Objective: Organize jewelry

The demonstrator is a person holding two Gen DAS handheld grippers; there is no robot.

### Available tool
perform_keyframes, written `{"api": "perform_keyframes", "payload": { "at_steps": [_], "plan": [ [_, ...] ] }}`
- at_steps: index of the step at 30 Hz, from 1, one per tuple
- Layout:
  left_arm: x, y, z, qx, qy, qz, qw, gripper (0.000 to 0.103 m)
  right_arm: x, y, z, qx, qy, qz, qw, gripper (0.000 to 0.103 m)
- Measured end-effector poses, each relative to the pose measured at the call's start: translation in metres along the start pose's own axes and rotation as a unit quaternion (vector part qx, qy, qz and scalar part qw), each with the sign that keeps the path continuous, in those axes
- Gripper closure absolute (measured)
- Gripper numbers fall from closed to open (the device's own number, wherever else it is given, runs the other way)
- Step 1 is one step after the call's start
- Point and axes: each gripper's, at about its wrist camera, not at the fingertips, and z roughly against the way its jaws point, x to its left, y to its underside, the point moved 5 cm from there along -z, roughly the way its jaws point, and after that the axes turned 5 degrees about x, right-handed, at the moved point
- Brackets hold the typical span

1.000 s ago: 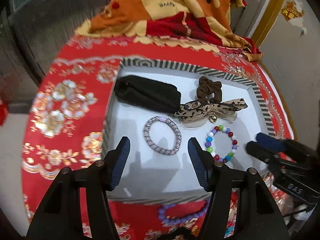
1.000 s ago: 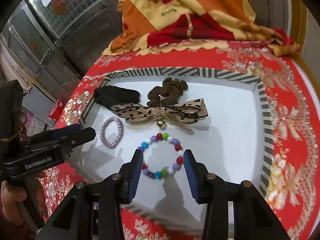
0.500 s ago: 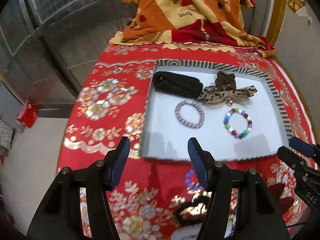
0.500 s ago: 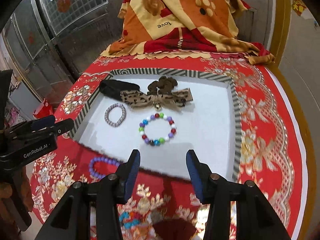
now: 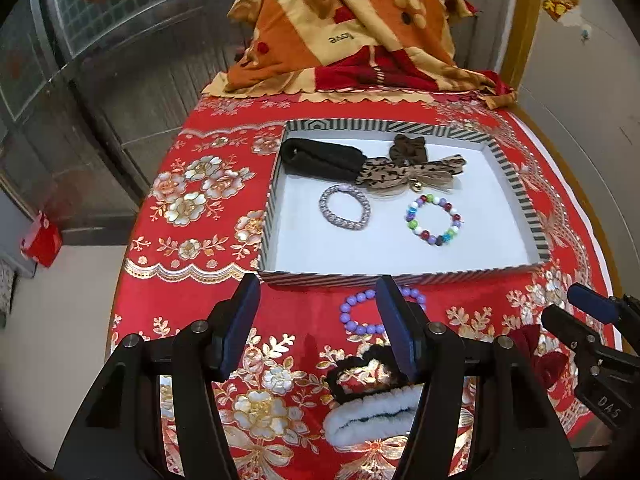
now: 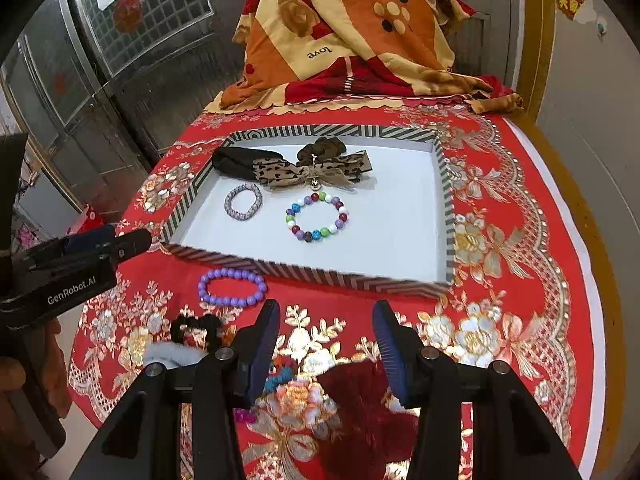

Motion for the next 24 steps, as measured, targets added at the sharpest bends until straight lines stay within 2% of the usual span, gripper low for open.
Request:
{"api": "perform_keyframes", "payload": {
  "at_steps": [2, 9, 24],
  "plan": [
    [-0.001, 0.001, 0.001, 0.002, 0.003, -0.001, 1.0000, 0.043, 0.000, 0.005, 0.002, -0.001, 0.006, -0.001, 1.000, 0.057],
    [-0.004, 0.004, 0.008, -0.003, -0.001, -0.005, 1.0000, 0.043, -0.008, 0.019, 0.006, 0.002, -0.012, -0.025, 1.000, 0.057],
    [-0.011, 0.009, 0.004, 0.011, 0.013, -0.006, 0.9998, 0.043, -0.018, 0.033, 0.008, 0.017, 0.002, -0.032, 0.999, 0.057]
  ]
}}
